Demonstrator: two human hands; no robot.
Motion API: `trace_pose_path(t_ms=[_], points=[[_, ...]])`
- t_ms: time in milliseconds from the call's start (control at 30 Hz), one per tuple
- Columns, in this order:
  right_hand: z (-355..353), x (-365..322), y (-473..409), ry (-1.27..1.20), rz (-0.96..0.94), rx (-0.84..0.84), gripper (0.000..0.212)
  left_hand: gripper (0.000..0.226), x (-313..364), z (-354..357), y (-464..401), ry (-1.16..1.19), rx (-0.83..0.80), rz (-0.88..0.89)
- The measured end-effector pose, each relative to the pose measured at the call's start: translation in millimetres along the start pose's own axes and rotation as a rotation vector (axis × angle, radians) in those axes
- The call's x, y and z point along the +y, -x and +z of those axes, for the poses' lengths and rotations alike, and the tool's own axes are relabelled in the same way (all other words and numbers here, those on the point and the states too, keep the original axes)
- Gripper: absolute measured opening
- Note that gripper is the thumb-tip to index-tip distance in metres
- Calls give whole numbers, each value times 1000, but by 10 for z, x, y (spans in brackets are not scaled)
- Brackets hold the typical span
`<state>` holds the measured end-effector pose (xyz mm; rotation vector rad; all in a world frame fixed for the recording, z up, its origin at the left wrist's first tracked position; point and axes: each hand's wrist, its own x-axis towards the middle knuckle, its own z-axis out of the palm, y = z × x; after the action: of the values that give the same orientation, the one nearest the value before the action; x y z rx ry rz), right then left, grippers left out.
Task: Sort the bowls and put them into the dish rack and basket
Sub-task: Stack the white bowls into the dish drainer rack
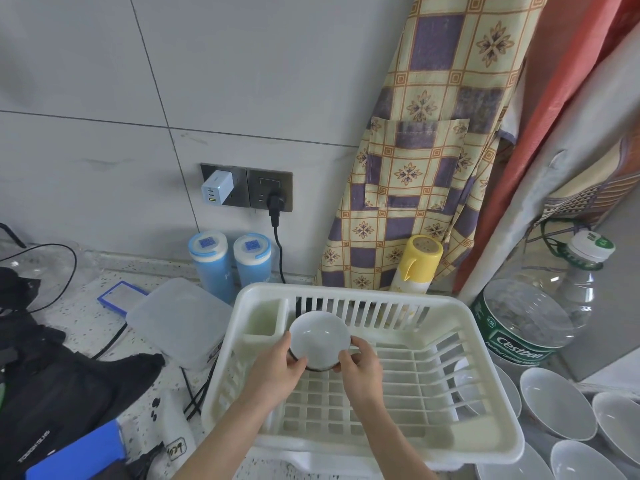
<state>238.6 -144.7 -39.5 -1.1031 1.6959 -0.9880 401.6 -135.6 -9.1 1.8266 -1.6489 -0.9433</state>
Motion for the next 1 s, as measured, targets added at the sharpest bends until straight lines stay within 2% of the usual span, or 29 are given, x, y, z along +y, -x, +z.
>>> trace_pose_path(t_ms=[200, 500, 733, 1000], points=[[14, 35, -25, 8, 17, -11, 43, 18, 12, -1, -4, -35, 2, -4], [11, 35, 1, 26, 46, -41, 48, 42, 0, 18, 9, -177, 25, 25], [1, -17, -11, -75, 122, -137, 32, 47, 31, 20, 8, -203, 35, 27], [0, -27, 2, -99, 129, -186, 29, 58, 29, 24, 1, -177, 60, 34]])
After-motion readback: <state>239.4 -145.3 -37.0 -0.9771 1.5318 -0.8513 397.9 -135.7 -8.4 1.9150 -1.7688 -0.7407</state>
